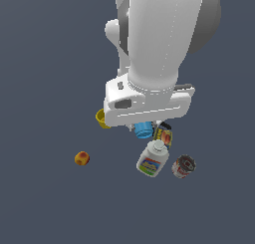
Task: Pick up a designated object from a clutter of objects.
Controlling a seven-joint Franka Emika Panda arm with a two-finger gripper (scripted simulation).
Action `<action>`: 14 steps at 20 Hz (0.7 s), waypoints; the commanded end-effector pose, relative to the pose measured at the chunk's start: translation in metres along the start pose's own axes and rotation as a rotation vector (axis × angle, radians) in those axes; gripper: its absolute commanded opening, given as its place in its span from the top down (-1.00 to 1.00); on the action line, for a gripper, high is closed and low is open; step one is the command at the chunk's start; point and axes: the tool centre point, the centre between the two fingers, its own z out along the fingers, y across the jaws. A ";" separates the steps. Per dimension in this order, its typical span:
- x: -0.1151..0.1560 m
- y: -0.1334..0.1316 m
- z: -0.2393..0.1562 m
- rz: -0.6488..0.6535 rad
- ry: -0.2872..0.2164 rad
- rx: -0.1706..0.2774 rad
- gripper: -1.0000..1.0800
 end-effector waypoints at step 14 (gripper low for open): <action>0.016 0.028 -0.054 0.000 -0.003 -0.001 1.00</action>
